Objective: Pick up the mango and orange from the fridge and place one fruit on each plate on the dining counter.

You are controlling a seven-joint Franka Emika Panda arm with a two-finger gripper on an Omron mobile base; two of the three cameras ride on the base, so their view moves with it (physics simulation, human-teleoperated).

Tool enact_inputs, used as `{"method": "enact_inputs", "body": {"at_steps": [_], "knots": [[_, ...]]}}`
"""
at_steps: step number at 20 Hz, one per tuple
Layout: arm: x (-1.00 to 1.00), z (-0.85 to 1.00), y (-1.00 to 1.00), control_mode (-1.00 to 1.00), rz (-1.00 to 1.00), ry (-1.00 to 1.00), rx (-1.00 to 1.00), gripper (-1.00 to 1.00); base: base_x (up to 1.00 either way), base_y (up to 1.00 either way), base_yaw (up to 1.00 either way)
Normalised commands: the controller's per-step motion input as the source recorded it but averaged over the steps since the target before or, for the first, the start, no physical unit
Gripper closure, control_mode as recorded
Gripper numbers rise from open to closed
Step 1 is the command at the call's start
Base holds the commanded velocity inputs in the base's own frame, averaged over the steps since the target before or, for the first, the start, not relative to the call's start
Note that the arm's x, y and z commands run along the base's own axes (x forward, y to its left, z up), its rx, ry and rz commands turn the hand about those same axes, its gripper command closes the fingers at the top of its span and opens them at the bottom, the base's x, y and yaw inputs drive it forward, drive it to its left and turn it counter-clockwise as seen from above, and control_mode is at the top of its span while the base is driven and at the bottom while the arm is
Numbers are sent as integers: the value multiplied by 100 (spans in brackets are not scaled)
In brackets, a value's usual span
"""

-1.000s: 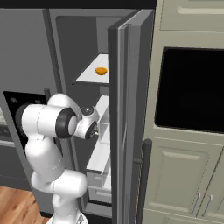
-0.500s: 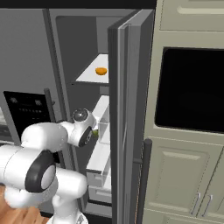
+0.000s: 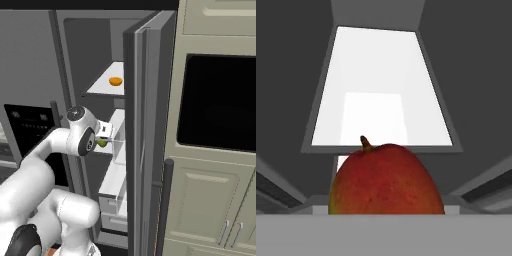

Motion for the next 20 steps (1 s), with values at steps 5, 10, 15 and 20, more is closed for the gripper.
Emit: {"method": "enact_inputs", "body": {"at_steps": [5,10,15,20], "knots": [[-79,49,0,-100,0,4,5,100,0,0,0],[-94,35,1,-100,0,0,4,100,0,0,0],[-91,15,10,-100,0,-3,0,100,0,0,0],[-80,26,27,-100,0,-4,0,100,0,0,0]]}}
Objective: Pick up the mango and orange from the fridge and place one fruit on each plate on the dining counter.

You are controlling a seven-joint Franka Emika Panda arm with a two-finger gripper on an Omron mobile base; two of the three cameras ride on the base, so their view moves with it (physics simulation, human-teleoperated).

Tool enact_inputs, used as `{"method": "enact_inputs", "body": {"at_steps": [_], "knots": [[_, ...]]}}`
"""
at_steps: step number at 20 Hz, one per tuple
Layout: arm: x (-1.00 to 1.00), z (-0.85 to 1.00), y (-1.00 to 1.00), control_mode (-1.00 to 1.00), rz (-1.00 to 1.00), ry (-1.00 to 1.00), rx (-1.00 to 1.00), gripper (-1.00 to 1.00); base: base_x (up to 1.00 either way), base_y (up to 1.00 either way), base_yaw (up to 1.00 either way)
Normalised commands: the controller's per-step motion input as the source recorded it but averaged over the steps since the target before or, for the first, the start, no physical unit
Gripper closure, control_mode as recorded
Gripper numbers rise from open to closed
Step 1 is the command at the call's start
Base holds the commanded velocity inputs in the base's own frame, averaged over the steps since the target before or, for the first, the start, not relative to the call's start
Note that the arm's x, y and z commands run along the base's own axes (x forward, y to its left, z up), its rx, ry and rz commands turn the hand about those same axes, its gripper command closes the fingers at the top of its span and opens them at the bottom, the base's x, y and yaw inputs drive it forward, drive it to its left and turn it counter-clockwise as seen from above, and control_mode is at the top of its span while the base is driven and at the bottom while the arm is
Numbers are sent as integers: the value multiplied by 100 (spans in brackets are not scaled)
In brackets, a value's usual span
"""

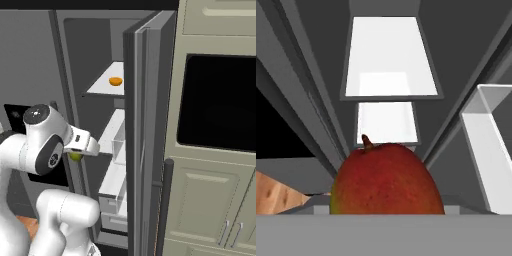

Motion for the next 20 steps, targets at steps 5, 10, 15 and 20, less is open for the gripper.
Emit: {"method": "enact_inputs", "body": {"at_steps": [5,10,15,20], "knots": [[-71,5,49,-100,0,0,-2,100,0,0,0],[-9,-7,4,-100,1,0,-4,100,0,0,0],[-26,-7,0,100,8,-15,-1,100,-29,0,16],[0,0,0,100,0,0,0,100,-39,0,59]]}}
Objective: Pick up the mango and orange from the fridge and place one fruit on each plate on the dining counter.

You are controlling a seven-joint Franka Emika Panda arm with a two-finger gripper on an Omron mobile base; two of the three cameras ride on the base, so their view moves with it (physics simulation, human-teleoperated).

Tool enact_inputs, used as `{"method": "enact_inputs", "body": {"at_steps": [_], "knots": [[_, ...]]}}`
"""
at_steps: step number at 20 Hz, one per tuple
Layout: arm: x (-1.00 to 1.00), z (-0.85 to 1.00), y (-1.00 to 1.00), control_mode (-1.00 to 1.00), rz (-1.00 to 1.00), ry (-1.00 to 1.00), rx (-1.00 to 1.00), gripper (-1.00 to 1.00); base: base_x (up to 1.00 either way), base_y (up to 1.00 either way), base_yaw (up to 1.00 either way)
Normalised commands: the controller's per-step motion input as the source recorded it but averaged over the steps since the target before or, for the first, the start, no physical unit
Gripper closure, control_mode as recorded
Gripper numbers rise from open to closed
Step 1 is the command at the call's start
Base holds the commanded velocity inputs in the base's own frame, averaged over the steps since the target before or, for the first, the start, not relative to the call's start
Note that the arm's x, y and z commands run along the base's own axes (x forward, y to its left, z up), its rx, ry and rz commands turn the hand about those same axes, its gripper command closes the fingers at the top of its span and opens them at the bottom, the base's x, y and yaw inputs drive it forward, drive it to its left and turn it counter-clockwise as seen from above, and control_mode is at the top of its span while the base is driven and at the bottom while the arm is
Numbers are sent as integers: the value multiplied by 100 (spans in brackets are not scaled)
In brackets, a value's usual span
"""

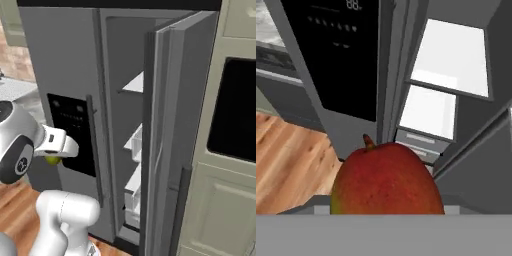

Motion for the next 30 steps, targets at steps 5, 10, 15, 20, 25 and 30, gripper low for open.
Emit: {"method": "enact_inputs", "body": {"at_steps": [5,10,15,20,25,30], "knots": [[0,0,0,100,0,0,0,100,-31,0,67],[0,0,0,100,0,0,0,100,-50,0,58],[0,0,0,100,0,0,0,100,-81,2,52],[0,0,0,100,0,0,0,100,-86,1,53],[0,0,0,100,0,0,0,100,-88,0,54],[0,0,0,100,0,0,0,100,-91,1,52]]}}
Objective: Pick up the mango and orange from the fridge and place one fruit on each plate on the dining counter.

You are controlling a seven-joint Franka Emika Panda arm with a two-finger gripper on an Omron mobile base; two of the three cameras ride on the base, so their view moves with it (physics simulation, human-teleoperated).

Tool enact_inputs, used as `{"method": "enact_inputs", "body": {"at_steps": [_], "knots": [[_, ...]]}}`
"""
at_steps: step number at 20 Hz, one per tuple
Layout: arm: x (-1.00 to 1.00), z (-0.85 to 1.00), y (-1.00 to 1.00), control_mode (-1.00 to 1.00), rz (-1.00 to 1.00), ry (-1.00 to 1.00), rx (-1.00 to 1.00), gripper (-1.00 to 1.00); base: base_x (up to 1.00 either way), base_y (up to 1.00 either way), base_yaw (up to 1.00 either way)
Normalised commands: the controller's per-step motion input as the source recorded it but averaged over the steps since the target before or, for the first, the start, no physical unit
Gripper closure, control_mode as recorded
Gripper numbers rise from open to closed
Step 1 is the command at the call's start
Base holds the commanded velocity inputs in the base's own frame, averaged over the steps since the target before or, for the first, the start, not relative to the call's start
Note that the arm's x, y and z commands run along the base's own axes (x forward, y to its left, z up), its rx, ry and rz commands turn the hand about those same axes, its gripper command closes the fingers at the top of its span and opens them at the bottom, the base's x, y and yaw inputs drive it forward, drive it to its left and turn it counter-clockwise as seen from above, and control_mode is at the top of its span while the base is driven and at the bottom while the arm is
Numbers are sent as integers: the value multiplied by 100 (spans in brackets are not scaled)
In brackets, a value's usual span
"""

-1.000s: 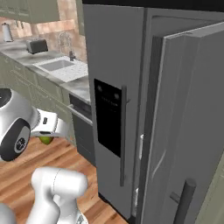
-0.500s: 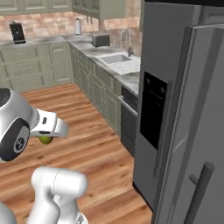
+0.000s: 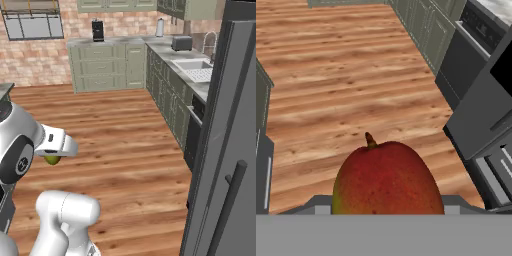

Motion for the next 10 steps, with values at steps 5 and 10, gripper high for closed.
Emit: {"method": "enact_inputs", "body": {"at_steps": [5,10], "knots": [[0,0,0,100,0,0,0,100,-92,1,50],[0,0,0,100,0,0,0,100,-97,0,49]]}}
